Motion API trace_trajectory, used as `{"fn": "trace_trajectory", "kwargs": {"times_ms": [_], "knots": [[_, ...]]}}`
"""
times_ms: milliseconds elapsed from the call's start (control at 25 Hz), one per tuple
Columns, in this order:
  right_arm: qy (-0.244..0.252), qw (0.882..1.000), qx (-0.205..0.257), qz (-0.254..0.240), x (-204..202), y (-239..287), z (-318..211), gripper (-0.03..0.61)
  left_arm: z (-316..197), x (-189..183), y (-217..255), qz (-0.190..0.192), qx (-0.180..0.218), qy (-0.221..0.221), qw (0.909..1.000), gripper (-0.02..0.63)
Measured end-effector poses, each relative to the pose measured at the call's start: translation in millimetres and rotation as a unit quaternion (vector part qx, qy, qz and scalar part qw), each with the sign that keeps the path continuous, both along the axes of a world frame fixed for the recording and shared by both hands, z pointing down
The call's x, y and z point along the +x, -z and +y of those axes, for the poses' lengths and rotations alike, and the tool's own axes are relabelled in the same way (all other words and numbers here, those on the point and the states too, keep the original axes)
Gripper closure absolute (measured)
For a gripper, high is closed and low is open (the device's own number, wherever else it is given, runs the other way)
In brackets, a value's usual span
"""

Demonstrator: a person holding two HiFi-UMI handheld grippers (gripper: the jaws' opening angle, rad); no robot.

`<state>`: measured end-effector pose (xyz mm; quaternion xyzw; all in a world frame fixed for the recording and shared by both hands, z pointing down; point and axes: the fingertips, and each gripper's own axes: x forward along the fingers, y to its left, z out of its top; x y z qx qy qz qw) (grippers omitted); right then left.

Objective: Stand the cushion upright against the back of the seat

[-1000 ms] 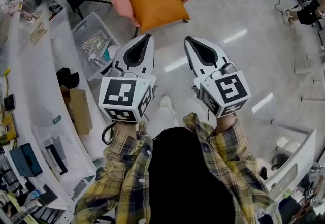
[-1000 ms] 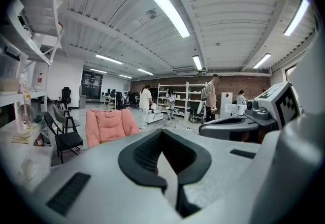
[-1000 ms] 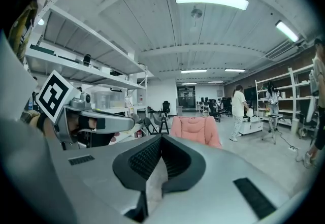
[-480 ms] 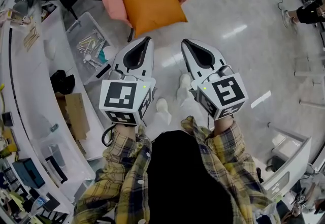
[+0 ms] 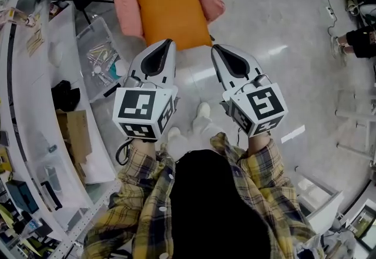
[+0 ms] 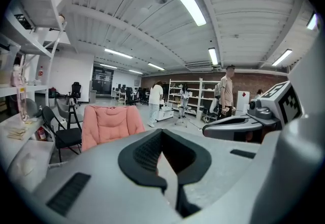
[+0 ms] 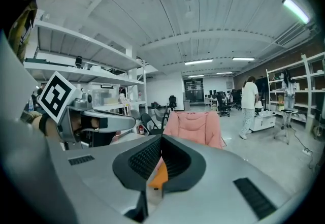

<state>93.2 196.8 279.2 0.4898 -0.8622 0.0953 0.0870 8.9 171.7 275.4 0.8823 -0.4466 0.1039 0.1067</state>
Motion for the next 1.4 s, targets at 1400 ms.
{"fn": "trace_trajectory", "kwargs": {"times_ms": [1400], "knots": [[0.050,0.998,-0.025,0.016,-55.1,-17.3,-242.3,0.560,-224.4,-74.5,-22.0,0.002,-0.028,0.062,0.9977,0.611]]}}
